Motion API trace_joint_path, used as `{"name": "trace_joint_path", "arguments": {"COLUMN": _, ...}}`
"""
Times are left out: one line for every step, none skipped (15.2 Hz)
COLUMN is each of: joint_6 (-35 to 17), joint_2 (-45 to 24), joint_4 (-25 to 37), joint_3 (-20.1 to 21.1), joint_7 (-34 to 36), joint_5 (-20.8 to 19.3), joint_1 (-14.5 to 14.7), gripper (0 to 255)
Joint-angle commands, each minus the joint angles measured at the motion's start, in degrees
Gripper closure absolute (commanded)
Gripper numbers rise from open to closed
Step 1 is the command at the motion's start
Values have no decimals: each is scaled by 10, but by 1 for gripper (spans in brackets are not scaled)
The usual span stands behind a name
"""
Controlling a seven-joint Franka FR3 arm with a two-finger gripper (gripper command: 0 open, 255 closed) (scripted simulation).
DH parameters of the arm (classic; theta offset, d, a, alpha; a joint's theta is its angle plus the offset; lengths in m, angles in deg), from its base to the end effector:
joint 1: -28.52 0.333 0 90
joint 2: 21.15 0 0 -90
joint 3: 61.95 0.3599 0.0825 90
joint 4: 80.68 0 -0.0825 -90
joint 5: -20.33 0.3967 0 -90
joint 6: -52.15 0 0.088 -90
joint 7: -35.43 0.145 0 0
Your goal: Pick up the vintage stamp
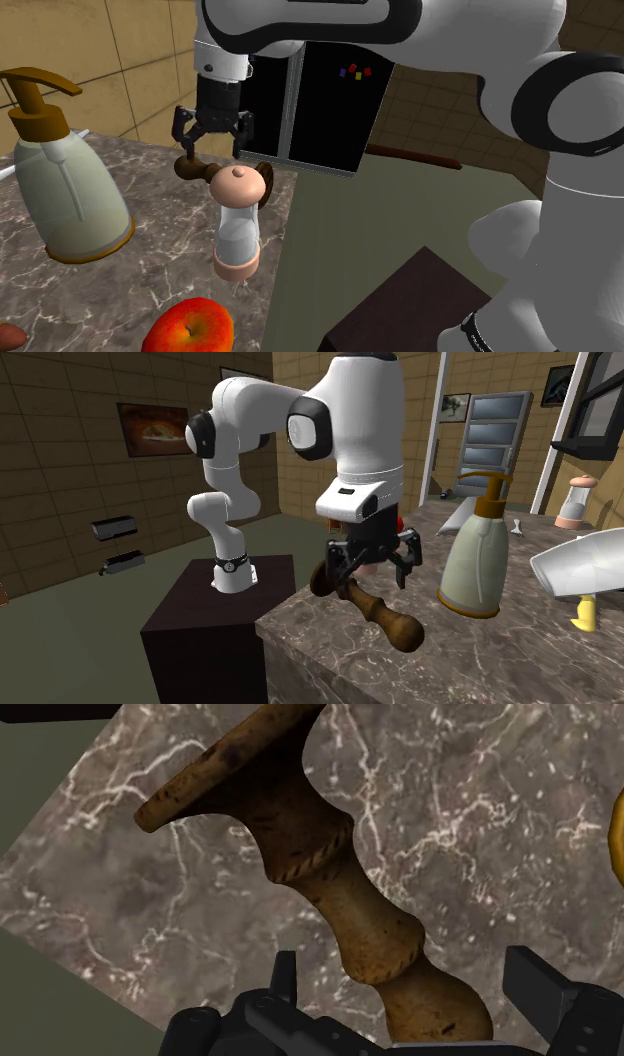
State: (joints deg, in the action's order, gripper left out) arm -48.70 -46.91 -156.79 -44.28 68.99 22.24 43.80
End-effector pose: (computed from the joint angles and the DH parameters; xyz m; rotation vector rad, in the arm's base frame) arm 0.6225 0.3593 0.4866 -2.9984 0.0689 0.1325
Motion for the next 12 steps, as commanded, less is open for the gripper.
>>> {"name": "trace_joint_path", "arguments": {"joint_6": -12, "joint_2": -6, "joint_4": -6, "joint_3": 0, "joint_7": 1, "joint_5": -2, "joint_1": 2, "gripper": 0}}
{"name": "trace_joint_path", "arguments": {"joint_6": -19, "joint_2": -6, "joint_4": -13, "joint_3": 0, "joint_7": 0, "joint_5": -2, "joint_1": 1, "gripper": 0}}
{"name": "trace_joint_path", "arguments": {"joint_6": -27, "joint_2": -6, "joint_4": -20, "joint_3": -1, "joint_7": -1, "joint_5": -2, "joint_1": 1, "gripper": 0}}
{"name": "trace_joint_path", "arguments": {"joint_6": -34, "joint_2": -6, "joint_4": -28, "joint_3": -1, "joint_7": -1, "joint_5": -1, "joint_1": 1, "gripper": 0}}
{"name": "trace_joint_path", "arguments": {"joint_6": -42, "joint_2": -7, "joint_4": -34, "joint_3": -1, "joint_7": -2, "joint_5": -2, "joint_1": 0, "gripper": 0}}
{"name": "trace_joint_path", "arguments": {"joint_6": -46, "joint_2": -7, "joint_4": -39, "joint_3": -1, "joint_7": -3, "joint_5": -1, "joint_1": 0, "gripper": 0}}
{"name": "trace_joint_path", "arguments": {"joint_6": -46, "joint_2": -7, "joint_4": -38, "joint_3": -1, "joint_7": -3, "joint_5": -2, "joint_1": 0, "gripper": 0}}
{"name": "trace_joint_path", "arguments": {"joint_6": -46, "joint_2": -7, "joint_4": -38, "joint_3": -1, "joint_7": -3, "joint_5": -2, "joint_1": 0, "gripper": 0}}
{"name": "trace_joint_path", "arguments": {"joint_6": -45, "joint_2": -7, "joint_4": -38, "joint_3": -1, "joint_7": -2, "joint_5": -2, "joint_1": 1, "gripper": 255}}
{"name": "trace_joint_path", "arguments": {"joint_6": -45, "joint_2": -7, "joint_4": -38, "joint_3": -1, "joint_7": -3, "joint_5": -2, "joint_1": 0, "gripper": 255}}
{"name": "trace_joint_path", "arguments": {"joint_6": -45, "joint_2": -7, "joint_4": -38, "joint_3": -1, "joint_7": -2, "joint_5": -2, "joint_1": 0, "gripper": 255}}
{"name": "trace_joint_path", "arguments": {"joint_6": -45, "joint_2": -8, "joint_4": -38, "joint_3": -1, "joint_7": -2, "joint_5": -2, "joint_1": 0, "gripper": 255}}
